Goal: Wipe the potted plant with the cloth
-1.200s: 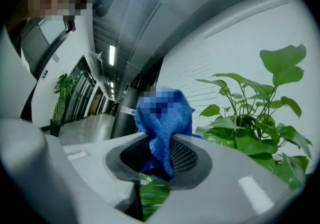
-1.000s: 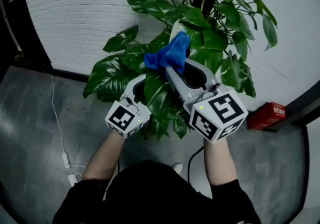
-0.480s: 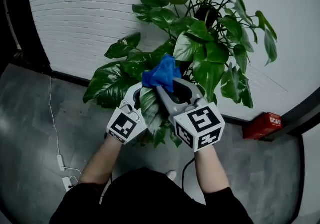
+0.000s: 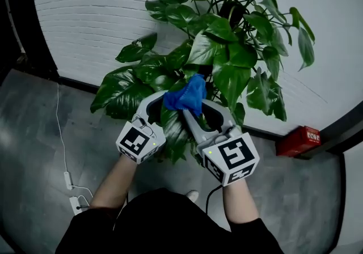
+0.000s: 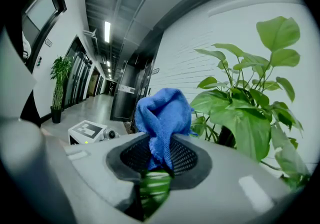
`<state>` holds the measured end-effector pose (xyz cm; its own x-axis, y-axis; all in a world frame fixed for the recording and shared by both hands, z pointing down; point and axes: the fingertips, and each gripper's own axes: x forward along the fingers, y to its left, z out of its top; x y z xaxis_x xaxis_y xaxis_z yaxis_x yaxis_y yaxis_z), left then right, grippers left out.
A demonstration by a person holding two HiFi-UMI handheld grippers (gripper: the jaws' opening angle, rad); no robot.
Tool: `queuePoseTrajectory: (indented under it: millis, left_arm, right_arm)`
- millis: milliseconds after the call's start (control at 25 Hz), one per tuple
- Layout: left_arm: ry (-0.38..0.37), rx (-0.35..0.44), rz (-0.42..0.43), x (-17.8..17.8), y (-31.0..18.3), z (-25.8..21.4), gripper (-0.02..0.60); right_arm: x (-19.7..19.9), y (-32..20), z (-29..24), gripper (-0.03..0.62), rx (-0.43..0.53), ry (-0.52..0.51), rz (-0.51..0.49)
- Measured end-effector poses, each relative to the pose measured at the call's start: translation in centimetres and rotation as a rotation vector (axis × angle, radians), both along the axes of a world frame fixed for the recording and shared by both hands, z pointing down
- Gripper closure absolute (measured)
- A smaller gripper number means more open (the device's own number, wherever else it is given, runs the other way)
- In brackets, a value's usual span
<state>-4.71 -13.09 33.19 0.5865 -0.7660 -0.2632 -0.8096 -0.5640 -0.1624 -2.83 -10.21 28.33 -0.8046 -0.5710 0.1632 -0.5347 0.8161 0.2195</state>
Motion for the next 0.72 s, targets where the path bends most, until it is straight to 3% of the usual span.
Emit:
queuePoseTrajectory:
  millis: [200, 480, 720]
  left_arm:
    - [0.093, -0.04, 0.002, 0.1, -0.1, 0.5, 0.288]
    - [0.102, -0.078, -0.015, 0.2, 0.5, 1.5, 0.288]
    - [0.11, -0.129, 0.015, 0.8, 1.6, 2.7, 0.288]
  right_arm:
    - [1.3, 0.9, 0.2, 0.491, 0.002, -0.012, 0.002]
    - [2.5, 2.4, 0.8, 0.491, 0.014, 0.0, 0.014]
    - [2.7, 3.4, 1.8, 0.491, 0.134, 0.069, 0.038]
